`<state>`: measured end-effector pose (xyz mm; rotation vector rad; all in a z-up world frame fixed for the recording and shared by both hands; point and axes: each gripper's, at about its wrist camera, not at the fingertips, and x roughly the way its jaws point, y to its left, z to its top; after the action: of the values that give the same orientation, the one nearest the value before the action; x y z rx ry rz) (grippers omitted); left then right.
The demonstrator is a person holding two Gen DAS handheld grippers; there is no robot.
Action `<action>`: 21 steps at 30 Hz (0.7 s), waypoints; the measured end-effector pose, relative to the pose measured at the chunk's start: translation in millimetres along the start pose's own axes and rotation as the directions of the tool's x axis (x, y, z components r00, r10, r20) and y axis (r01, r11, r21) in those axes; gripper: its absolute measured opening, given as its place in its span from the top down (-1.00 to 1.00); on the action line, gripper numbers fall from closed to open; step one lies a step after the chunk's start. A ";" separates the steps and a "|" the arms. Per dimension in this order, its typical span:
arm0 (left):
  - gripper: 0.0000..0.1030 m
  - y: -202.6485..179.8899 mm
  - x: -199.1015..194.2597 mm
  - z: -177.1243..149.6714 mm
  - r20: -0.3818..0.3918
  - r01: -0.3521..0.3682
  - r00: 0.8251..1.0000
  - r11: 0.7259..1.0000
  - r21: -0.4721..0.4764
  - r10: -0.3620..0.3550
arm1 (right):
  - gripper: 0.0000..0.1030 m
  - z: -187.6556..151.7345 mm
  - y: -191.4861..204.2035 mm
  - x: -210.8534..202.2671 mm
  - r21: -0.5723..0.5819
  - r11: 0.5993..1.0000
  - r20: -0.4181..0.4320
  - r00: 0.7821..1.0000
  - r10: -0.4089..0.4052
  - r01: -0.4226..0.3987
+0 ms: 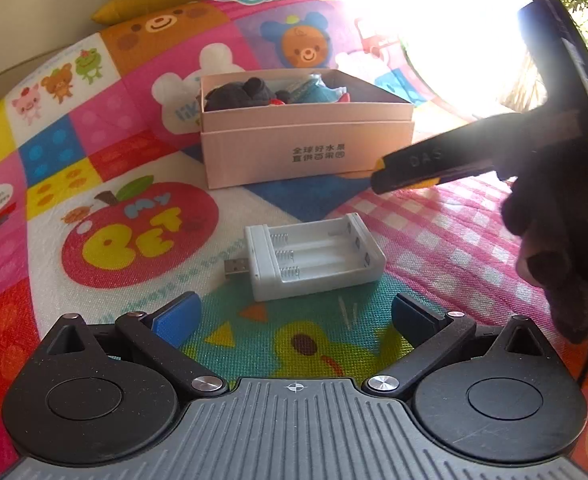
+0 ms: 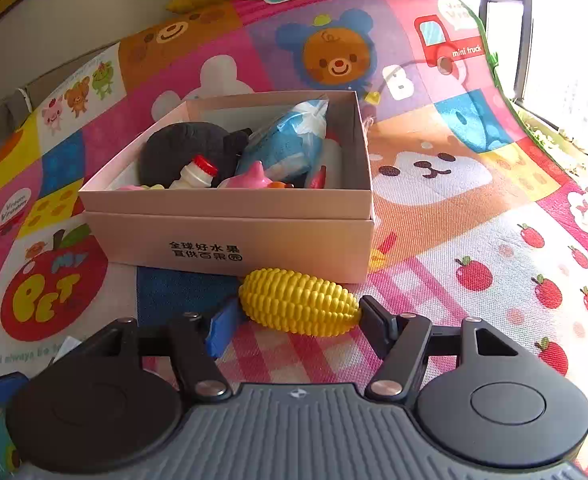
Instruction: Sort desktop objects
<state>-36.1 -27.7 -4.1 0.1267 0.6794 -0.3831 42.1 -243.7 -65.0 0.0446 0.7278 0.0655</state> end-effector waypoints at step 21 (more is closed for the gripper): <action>-1.00 -8.0 -0.5 2.4 -0.046 -0.070 0.997 0.997 -0.038 0.068 | -0.94 -56.8 -35.0 -65.7 0.045 0.999 0.112 0.994 0.008 -0.013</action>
<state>-38.1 -35.5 -1.8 0.1212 0.7239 -0.3009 -43.0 -282.5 -66.0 0.0956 0.6170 0.0562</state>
